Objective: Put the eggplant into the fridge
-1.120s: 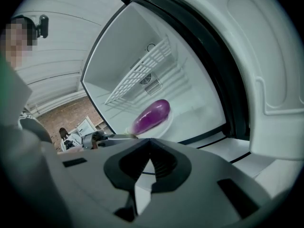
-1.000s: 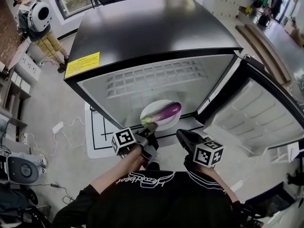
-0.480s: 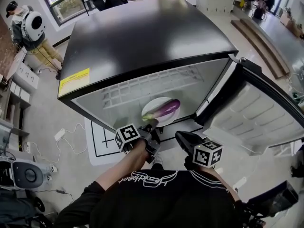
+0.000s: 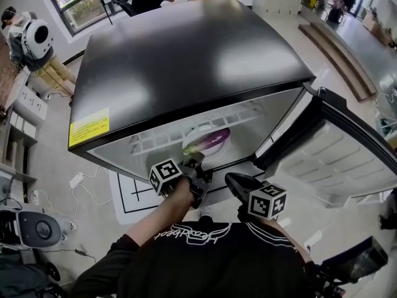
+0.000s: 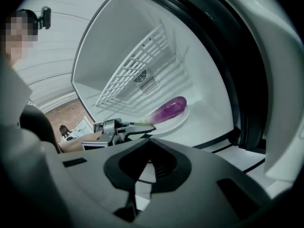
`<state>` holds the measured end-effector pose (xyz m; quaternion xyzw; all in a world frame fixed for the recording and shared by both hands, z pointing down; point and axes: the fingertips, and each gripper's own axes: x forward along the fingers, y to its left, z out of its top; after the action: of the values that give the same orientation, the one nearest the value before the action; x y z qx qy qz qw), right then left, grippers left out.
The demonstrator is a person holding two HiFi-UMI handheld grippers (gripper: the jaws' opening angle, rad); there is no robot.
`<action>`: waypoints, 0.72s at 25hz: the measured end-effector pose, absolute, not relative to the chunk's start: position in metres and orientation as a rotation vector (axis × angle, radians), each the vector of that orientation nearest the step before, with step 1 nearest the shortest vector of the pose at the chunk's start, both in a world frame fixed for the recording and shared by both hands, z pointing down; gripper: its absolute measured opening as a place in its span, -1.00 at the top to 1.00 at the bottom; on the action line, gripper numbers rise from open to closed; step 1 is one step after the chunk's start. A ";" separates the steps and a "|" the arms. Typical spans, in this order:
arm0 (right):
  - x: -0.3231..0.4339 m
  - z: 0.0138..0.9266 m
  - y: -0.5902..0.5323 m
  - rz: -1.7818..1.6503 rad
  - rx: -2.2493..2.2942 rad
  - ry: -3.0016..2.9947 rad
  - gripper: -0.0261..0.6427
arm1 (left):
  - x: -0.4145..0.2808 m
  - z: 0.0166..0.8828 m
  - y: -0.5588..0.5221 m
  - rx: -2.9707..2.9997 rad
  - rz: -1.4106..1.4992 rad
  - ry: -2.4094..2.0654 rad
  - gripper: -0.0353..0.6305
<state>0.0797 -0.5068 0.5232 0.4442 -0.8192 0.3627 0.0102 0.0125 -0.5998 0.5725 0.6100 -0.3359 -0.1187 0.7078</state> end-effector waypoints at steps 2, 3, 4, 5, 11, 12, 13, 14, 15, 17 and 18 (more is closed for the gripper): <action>0.079 0.524 -0.510 1.133 1.382 -2.554 0.90 | 0.013 0.574 -0.605 1.348 -0.262 -0.748 0.81; 0.078 0.524 -0.512 1.132 1.379 -2.554 0.90 | 0.013 0.575 -0.607 1.344 -0.260 -0.752 0.81; 0.078 0.523 -0.514 1.132 1.377 -2.554 0.90 | 0.013 0.576 -0.609 1.339 -0.259 -0.756 0.81; 0.078 0.523 -0.515 1.134 1.374 -2.555 0.90 | 0.013 0.578 -0.611 1.334 -0.259 -0.760 0.81; 0.079 0.522 -0.524 1.135 1.367 -2.552 0.90 | 0.014 0.586 -0.619 1.305 -0.266 -0.772 0.81; 0.079 0.523 -0.524 1.141 1.362 -2.552 0.90 | 0.014 0.587 -0.620 1.299 -0.266 -0.773 0.81; 0.078 0.524 -0.525 1.146 1.357 -2.553 0.90 | 0.014 0.589 -0.621 1.292 -0.267 -0.771 0.81; 0.078 0.525 -0.525 1.148 1.354 -2.552 0.90 | 0.014 0.590 -0.622 1.286 -0.269 -0.767 0.81; 0.079 0.526 -0.526 1.149 1.351 -2.550 0.90 | 0.014 0.591 -0.623 1.281 -0.273 -0.762 0.81; 0.079 0.527 -0.528 1.150 1.348 -2.545 0.90 | 0.014 0.591 -0.625 1.279 -0.279 -0.758 0.81; 0.079 0.527 -0.528 1.151 1.346 -2.543 0.90 | 0.014 0.591 -0.626 1.281 -0.283 -0.759 0.81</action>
<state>0.0793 -0.5283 0.5271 0.4343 -0.8204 0.3714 0.0210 0.0143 -0.6260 0.5912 0.5811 -0.3441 -0.1283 0.7263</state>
